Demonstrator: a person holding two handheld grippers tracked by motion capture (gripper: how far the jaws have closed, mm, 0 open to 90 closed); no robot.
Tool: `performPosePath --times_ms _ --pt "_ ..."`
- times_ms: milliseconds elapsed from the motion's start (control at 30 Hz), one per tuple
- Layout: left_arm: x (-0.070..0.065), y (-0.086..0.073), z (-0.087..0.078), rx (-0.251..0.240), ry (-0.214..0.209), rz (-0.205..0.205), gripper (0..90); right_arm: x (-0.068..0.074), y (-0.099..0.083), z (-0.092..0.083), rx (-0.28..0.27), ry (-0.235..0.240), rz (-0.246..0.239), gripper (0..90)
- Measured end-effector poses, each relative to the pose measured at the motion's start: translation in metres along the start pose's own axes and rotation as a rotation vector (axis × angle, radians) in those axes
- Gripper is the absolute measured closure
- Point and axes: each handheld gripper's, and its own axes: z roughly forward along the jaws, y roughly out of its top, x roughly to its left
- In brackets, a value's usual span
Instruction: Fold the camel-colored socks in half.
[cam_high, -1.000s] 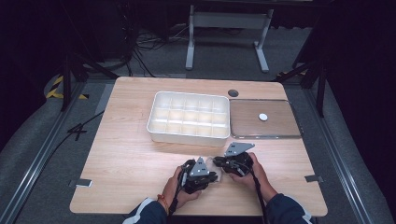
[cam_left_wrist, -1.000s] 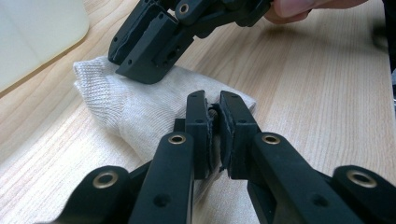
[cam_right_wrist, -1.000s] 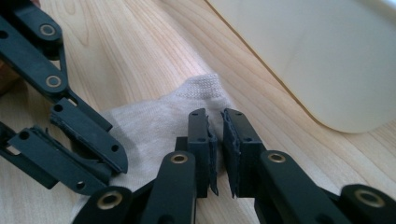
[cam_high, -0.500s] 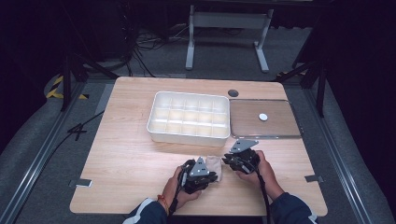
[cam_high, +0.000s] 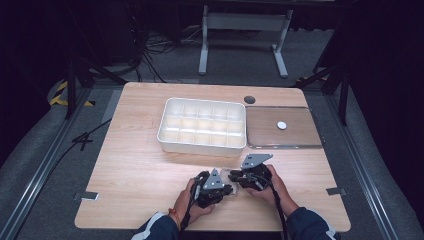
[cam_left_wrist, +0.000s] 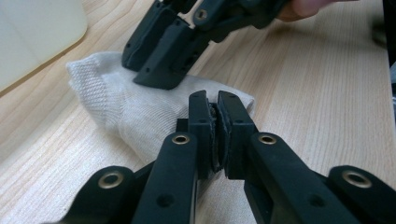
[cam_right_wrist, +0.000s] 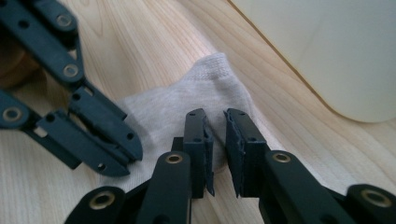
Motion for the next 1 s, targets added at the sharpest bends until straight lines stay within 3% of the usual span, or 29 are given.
performPosePath --times_ms 200,300,367,467,533,567,667,733,800,900,933,1000 --pt "-0.005 0.0 0.001 0.008 0.033 0.047 85.5 0.004 0.002 0.001 0.021 -0.036 -0.037 81.3" --pt "-0.006 0.0 0.001 0.009 0.038 0.049 85.5 0.005 0.0 0.001 0.011 -0.042 -0.032 81.7" --pt "-0.003 0.0 0.001 0.005 0.023 0.039 85.4 0.003 -0.001 0.0 0.003 -0.031 -0.002 81.2" --pt "-0.003 0.0 0.001 0.006 0.016 0.031 85.4 0.002 -0.002 -0.002 -0.016 -0.026 0.01 75.5" --pt "-0.003 0.0 0.001 0.005 0.015 0.031 85.4 0.002 0.002 -0.009 -0.06 -0.064 0.032 68.1" --pt "-0.003 0.0 0.001 0.004 0.014 0.029 85.4 0.002 0.002 -0.009 -0.06 -0.064 0.032 68.1" --pt "-0.002 0.0 0.001 0.004 0.013 0.033 85.4 0.002 0.006 -0.019 -0.128 -0.068 0.032 61.7" --pt "-0.003 0.0 0.001 -0.001 0.016 0.027 84.6 -0.001 0.006 -0.021 -0.153 -0.066 0.066 58.9" --pt "-0.003 0.0 0.0 -0.004 0.012 0.026 83.9 -0.001 0.005 -0.02 -0.146 -0.061 0.068 60.2" --pt "-0.001 -0.001 -0.001 -0.019 0.002 0.017 82.8 0.001 0.004 -0.016 -0.086 -0.068 0.034 67.6" --pt "0.0 -0.001 -0.004 -0.029 -0.01 0.009 79.8 0.002 0.002 -0.014 -0.051 -0.063 0.011 68.6" --pt "0.001 -0.001 -0.006 -0.031 -0.021 0.012 73.3 0.002 0.001 -0.012 -0.039 -0.06 0.004 69.0"
